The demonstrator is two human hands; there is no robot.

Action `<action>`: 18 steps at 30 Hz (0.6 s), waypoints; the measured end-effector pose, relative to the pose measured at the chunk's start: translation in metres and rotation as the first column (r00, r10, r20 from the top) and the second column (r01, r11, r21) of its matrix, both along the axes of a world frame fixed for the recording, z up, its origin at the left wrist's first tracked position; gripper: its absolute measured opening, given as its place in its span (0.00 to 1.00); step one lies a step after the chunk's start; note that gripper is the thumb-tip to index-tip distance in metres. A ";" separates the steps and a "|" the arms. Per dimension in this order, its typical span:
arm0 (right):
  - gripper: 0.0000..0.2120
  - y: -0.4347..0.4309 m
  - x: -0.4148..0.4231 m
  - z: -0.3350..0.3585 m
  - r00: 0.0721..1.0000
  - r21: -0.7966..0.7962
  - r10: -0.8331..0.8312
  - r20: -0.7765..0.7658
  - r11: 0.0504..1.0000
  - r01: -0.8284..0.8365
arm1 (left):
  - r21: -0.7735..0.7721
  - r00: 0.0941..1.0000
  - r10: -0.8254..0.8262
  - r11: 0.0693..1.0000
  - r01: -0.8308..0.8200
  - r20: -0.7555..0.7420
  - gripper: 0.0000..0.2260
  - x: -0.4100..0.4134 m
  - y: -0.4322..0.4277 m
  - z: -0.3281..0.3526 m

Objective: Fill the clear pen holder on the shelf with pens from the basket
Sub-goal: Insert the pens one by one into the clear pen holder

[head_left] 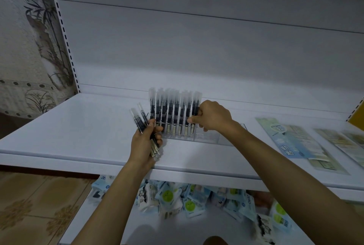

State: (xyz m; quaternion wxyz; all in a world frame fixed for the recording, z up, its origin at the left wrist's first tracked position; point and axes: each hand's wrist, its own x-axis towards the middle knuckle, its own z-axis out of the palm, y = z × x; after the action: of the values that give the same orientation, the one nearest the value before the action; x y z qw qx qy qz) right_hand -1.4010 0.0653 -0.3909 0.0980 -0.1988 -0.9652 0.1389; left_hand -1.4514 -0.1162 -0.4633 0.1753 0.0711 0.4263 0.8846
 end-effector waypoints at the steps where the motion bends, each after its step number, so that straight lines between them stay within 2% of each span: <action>1: 0.21 0.001 0.000 0.000 1.000 -0.011 -0.007 -0.016 1.000 0.007 | -0.002 1.000 -0.001 1.000 0.001 -0.003 0.07 0.000 0.000 0.000; 7: 0.24 0.002 0.004 0.010 0.990 -0.026 -0.016 -0.143 1.000 0.012 | -0.019 1.000 0.014 1.000 -0.014 -0.013 0.08 0.000 0.001 0.000; 13: 0.18 -0.001 0.006 0.028 0.963 -0.003 -0.009 -0.269 1.000 0.009 | -0.018 1.000 0.007 1.000 -0.007 -0.016 0.08 0.000 0.001 -0.001; 18: 0.15 -0.005 0.005 0.028 0.959 0.077 -0.016 -0.283 0.996 0.039 | -0.024 1.000 0.008 1.000 -0.009 -0.018 0.08 0.000 0.001 -0.001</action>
State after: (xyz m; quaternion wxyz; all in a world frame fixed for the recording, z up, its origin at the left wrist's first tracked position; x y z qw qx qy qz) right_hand -1.3956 0.0601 -0.3631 0.2447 -0.1861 -0.9433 0.1248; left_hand -1.4515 -0.1156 -0.4644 0.1686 0.0749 0.4388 0.8795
